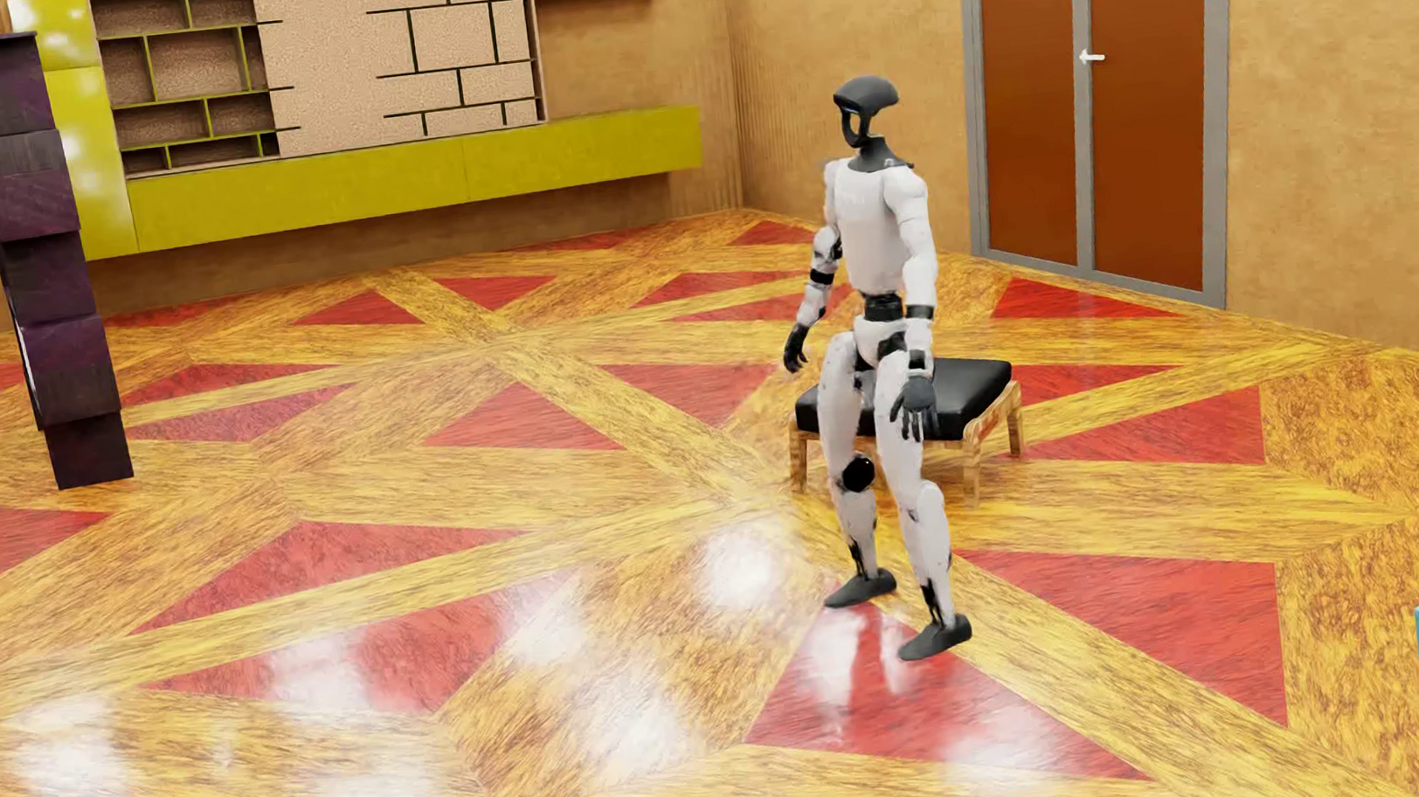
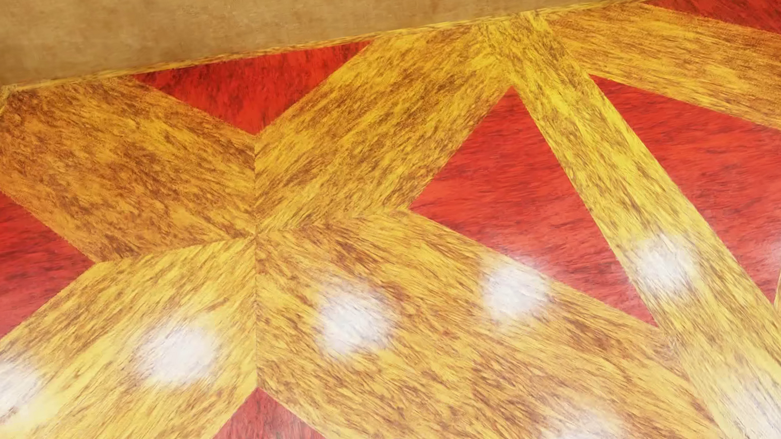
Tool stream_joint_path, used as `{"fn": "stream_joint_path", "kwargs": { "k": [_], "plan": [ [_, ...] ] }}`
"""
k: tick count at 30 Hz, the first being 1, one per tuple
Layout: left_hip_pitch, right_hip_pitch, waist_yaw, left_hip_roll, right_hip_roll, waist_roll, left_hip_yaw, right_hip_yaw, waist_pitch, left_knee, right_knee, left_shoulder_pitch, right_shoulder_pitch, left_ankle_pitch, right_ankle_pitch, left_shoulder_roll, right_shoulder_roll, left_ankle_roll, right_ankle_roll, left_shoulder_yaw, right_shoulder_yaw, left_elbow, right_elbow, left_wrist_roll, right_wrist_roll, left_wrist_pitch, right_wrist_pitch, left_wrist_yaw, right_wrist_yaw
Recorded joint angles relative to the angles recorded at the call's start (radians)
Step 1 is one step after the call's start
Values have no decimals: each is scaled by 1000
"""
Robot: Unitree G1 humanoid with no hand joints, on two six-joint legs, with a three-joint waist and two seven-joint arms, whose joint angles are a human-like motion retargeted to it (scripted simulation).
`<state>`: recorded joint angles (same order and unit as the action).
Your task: Sit down on the chair
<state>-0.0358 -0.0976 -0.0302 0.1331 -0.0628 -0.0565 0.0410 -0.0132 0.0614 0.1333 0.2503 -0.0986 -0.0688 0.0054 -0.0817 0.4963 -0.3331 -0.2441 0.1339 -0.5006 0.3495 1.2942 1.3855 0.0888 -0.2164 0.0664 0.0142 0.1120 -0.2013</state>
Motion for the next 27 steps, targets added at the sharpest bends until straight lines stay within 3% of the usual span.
{"fn": "stream_joint_path", "kwargs": {
  "k": [4, 9, 14, 15, 18, 24, 27],
  "plan": [
    [5, -1, 2, -22, -26, 2, 8, -4, 2, 17, 4, -6, 13, -25, 11, -7, 3, 10, 9, 5, 9, -6, -6, 8, -25, -11, 6, 4, 17],
    [0, -14, 10, -64, -52, 5, -35, 23, 7, 102, 16, 11, 1, -131, 33, -17, -15, 28, 20, -9, 15, -24, -18, 15, -9, -23, 6, -10, 13],
    [29, -82, -23, -58, -48, -16, 47, 64, 26, 77, 8, 23, -31, -124, 92, 14, 9, 35, 44, -48, -16, -52, -53, 47, -28, -31, -2, -40, 1],
    [40, -109, -30, -57, -38, -19, 59, 74, 31, 57, 17, 28, -32, -128, 99, 35, 18, 46, 49, -58, -13, -69, -64, 69, -44, -30, -9, -52, 7],
    [84, -140, -53, -51, -23, -28, 111, 40, 60, 17, 91, 31, -29, -126, 67, 64, 28, 79, 19, -41, -41, -75, -64, 56, -101, -43, -13, -35, 47],
    [185, -152, -55, -40, -101, -20, 195, -15, 76, 1, 112, 54, 4, -142, 52, 59, 4, 173, 19, -9, -107, -73, -46, 74, -118, -60, -26, -28, 69],
    [247, -149, -55, -39, -113, -18, 238, -76, 97, -10, 75, 35, 2, -105, 30, 52, -5, 222, -16, -22, -136, -75, -45, 94, -151, -75, -58, -20, 67]
  ]
}}
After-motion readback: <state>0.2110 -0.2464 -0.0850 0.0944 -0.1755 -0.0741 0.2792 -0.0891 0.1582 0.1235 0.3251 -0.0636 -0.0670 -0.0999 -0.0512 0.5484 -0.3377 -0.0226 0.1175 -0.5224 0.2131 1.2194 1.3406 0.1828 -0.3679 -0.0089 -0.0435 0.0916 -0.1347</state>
